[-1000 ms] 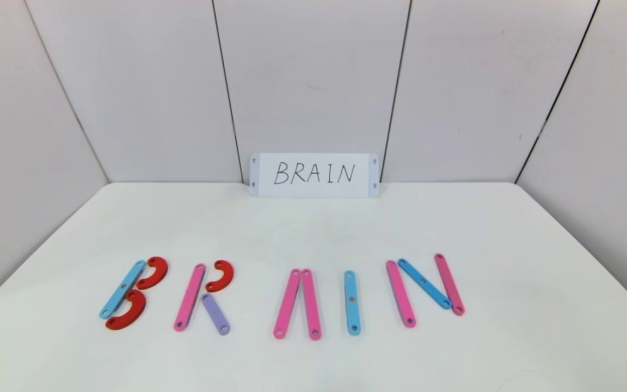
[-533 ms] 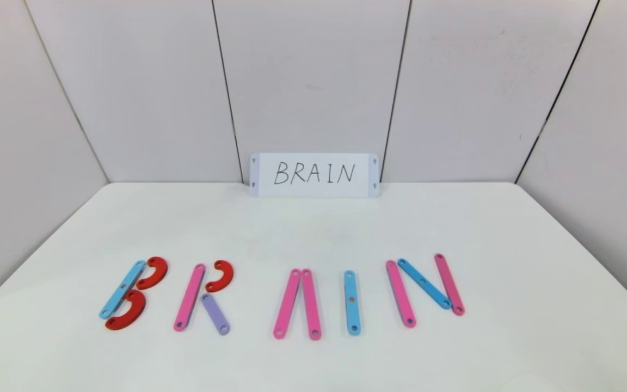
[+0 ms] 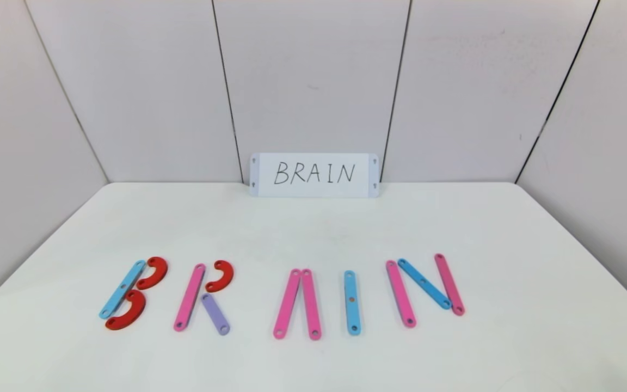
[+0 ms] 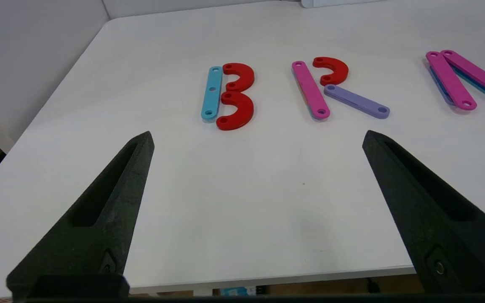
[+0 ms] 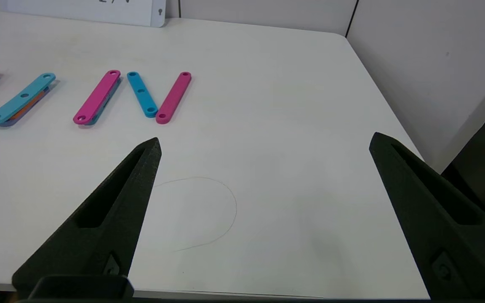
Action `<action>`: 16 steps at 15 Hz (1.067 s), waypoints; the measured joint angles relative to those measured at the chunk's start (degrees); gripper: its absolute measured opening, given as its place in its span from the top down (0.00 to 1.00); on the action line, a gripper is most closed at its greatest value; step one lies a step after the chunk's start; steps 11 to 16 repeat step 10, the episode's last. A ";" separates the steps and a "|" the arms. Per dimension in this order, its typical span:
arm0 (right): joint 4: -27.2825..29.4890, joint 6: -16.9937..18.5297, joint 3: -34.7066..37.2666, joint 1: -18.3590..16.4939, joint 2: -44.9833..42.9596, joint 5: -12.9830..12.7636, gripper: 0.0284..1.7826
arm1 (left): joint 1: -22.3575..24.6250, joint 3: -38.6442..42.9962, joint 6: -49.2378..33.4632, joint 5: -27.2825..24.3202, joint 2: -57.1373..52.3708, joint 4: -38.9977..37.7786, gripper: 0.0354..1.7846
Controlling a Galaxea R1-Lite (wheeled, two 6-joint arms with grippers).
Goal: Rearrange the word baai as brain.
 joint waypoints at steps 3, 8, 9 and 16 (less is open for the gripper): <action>0.01 0.84 0.05 0.02 0.00 -0.11 0.03 | 0.00 0.05 -2.41 0.11 -0.05 -0.02 0.03; 0.00 2.55 0.05 0.02 0.00 -0.48 0.03 | 0.00 0.07 -2.72 0.11 -0.07 0.00 0.03; -0.02 2.55 0.05 0.02 0.00 -0.48 0.03 | 0.00 0.07 -2.69 0.11 -0.07 0.00 0.03; -0.02 2.55 0.05 0.02 0.00 -0.48 0.03 | 0.00 0.07 -2.78 0.11 -0.07 0.00 0.03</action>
